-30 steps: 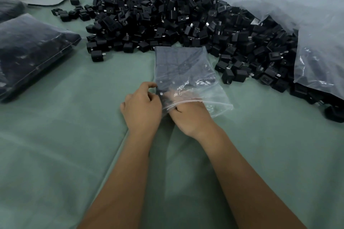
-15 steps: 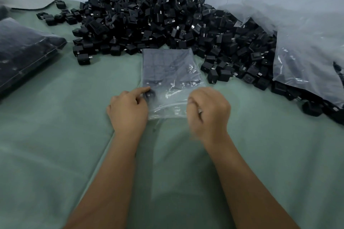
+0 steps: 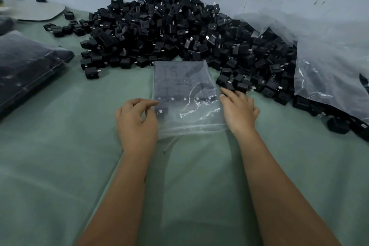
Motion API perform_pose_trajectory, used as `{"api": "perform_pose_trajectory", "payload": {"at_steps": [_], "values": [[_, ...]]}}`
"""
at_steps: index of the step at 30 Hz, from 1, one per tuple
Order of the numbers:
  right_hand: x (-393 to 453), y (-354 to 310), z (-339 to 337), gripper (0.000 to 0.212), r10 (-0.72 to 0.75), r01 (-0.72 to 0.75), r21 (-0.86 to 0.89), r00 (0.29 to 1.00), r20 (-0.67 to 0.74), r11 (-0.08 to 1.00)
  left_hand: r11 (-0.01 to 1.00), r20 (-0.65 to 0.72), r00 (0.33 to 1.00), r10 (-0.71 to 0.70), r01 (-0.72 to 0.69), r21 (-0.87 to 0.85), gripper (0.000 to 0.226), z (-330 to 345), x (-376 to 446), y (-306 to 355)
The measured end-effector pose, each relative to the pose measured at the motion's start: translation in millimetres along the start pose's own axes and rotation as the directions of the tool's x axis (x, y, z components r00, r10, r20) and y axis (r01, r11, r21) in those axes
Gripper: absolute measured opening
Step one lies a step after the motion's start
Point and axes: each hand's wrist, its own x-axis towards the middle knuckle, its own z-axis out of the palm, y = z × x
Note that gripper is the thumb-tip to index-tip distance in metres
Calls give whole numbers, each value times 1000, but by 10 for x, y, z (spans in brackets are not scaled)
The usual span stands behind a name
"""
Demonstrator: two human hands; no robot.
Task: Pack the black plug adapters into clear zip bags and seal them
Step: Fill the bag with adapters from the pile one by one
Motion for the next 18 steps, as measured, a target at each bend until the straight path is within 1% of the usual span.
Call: {"api": "perform_pose_trajectory", "payload": {"at_steps": [1,2,3,5,6,7,9,10,12,13,15,16,18], "values": [[-7,5,10,42,-15,16,24,999,-39,1000,999,-30,999,-20,19,-47,29,0,7,-6],[-23,7,12,41,-20,29,97,996,-88,995,992,-69,995,-69,61,-114,29,-1,19,-11],[-56,8,2,39,-3,32,210,990,-138,977,973,-108,984,-142,118,-197,29,-6,34,-7],[-133,11,-37,37,74,25,454,977,-199,890,911,-159,948,-276,205,-359,29,-20,49,14],[-174,14,-58,37,104,26,524,971,-217,851,887,-167,937,-306,217,-407,28,-25,49,20],[-218,15,-76,38,119,36,560,964,-238,828,878,-159,938,-307,215,-427,27,-28,44,20],[-309,7,-92,39,101,101,589,949,-300,802,896,-103,964,-244,184,-403,22,-25,18,30],[-355,-2,-90,40,79,141,590,940,-331,795,921,-59,980,-188,155,-358,20,-21,-5,36],[-457,-28,-78,38,31,202,578,929,-368,791,973,45,999,-28,37,-227,25,-18,-61,43],[-509,-40,-69,35,6,227,564,924,-381,794,983,100,993,62,-43,-181,30,-18,-84,51],[-602,-63,-60,30,-39,269,527,913,-407,806,976,214,956,200,-174,-132,42,-33,-119,80],[-645,-76,-60,28,-63,288,503,907,-417,815,968,272,929,249,-232,-96,49,-42,-129,96],[-721,-107,-59,24,-120,324,451,898,-424,832,934,389,865,318,-356,28,61,-45,-149,128]]}}
